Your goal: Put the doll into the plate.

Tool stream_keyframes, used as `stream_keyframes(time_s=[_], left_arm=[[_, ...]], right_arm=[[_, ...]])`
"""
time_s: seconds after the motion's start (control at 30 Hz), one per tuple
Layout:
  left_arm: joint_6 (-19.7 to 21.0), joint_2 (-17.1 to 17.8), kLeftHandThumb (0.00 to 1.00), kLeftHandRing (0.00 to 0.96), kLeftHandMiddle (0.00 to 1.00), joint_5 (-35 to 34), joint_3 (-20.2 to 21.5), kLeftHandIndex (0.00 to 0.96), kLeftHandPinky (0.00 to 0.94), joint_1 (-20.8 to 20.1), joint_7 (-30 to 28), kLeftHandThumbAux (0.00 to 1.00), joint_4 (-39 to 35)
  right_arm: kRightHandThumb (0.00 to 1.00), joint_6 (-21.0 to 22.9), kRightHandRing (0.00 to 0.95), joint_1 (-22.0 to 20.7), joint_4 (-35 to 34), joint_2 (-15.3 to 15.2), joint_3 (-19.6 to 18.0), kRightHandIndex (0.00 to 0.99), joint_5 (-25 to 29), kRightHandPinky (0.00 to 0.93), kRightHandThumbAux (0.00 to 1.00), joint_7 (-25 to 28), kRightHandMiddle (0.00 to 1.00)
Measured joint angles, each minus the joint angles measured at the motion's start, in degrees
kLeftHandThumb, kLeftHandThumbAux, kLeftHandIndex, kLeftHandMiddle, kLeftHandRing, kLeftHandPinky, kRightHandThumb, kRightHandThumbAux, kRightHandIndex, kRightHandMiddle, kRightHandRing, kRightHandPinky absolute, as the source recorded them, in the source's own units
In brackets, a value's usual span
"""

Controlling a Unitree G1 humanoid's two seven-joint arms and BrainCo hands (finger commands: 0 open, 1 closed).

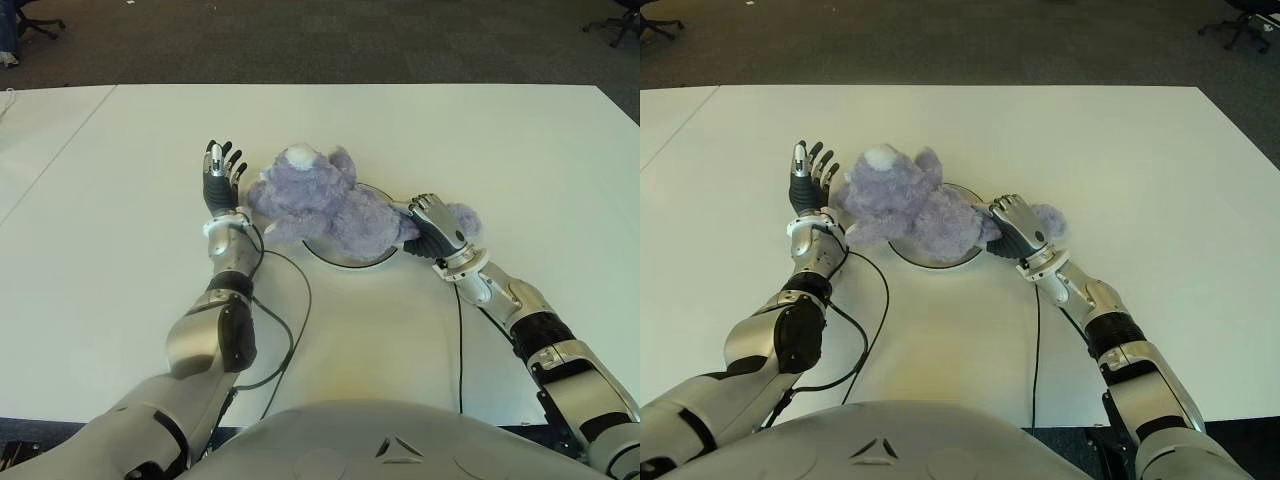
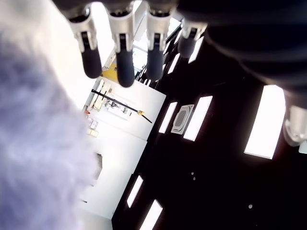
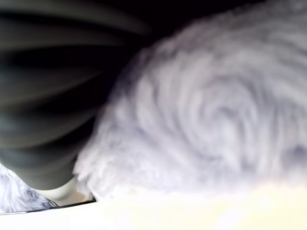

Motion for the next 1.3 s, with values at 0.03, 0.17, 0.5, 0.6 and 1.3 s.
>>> stream_keyframes(time_s=[0.03, 0.17, 0.5, 0.6, 1.3], left_arm=[[0.01, 0.00, 0.000, 0.198, 0.169, 0.01, -0.01, 0.000, 0.219, 0.00, -0.03, 0.390, 0.00], [0.04, 0.01, 0.000, 0.196, 0.169, 0.04, -0.08, 0.000, 0.213, 0.01, -0.03, 0.388, 0.00], [0.15, 0.01, 0.000, 0.188, 0.165, 0.49, -0.31, 0.000, 0.197, 0.03, -0.03, 0.400, 0.00], [0.20, 0.01, 0.000, 0.186, 0.165, 0.62, -0.34, 0.001, 0.192, 0.05, -0.03, 0.403, 0.00], [0.40, 0.01, 0.000, 0.206, 0.177, 1.19, -0.87, 0.007, 0.228, 0.10, -0.03, 0.383, 0.00]], right_arm=[[0.417, 0.18, 0.858, 0.00, -0.01, 0.00, 0.05, 0.655, 0.03, 0.867, 0.716, 0.32, 0.840], [0.384, 0.71, 0.813, -0.01, 0.03, 0.00, 0.16, 0.530, 0.67, 0.819, 0.678, 2.49, 0.793], [0.110, 1.47, 0.028, 0.08, 0.69, 0.66, 0.08, 0.011, 11.20, 0.031, 0.453, 14.80, 0.024], [0.094, 1.47, 0.000, 0.37, 0.58, 0.58, -0.03, 0.000, 16.01, 0.000, 0.414, 19.52, 0.000], [0.044, 7.66, 0.000, 1.71, -5.96, -2.19, 0.72, 0.000, 29.17, 0.000, 0.258, 42.51, 0.000]])
